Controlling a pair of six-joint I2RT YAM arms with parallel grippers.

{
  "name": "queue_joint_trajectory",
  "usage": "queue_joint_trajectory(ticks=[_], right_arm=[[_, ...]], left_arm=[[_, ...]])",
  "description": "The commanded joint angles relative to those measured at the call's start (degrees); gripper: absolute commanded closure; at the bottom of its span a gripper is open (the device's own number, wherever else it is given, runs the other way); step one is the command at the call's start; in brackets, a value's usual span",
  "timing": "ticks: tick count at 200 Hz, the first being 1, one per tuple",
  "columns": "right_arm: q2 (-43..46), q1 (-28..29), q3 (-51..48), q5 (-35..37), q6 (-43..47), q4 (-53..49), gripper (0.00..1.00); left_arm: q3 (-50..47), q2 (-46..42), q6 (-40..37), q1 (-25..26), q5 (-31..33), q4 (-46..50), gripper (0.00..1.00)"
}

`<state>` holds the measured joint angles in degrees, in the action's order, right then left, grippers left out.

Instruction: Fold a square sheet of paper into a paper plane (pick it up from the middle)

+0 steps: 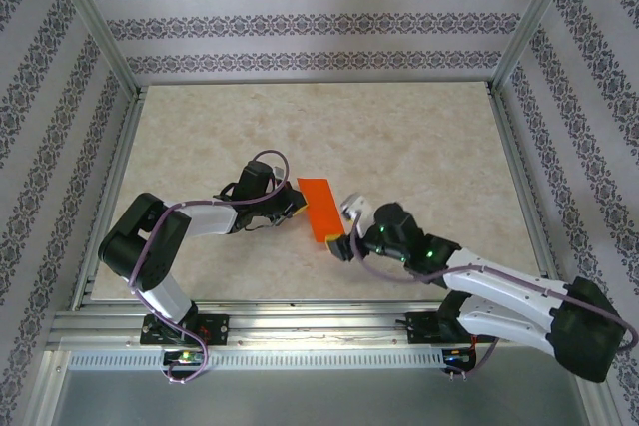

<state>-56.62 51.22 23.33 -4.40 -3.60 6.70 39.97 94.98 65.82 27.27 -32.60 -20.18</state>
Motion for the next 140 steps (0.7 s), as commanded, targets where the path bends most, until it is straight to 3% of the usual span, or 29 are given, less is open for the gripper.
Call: queue_joint_trajectory(ticks=[1,45,80,140], right_arm=[[-1.97,5.61,-3.09,11.16,15.63,5.52,0.30],[-8.33,11.24,-3.11,18.64,20.63,11.79,0.36],[-14.83,12.56,-1.99,24.49,21.15,18.76,0.44],[-22.26,14.00,0.19,26.68,22.39,22.32,0.51]], left_arm=[[-0.42,0.09,1.33,-0.68,-0.97,-2.79,0.99],[-0.77,0.05,1.55,-0.70,-0.90,-2.74,1.00],[-0.70,-0.06,1.61,-0.67,-0.80,-2.54,1.00],[-1.12,0.02,2.22,-0.63,-0.27,-3.45,1.00]])
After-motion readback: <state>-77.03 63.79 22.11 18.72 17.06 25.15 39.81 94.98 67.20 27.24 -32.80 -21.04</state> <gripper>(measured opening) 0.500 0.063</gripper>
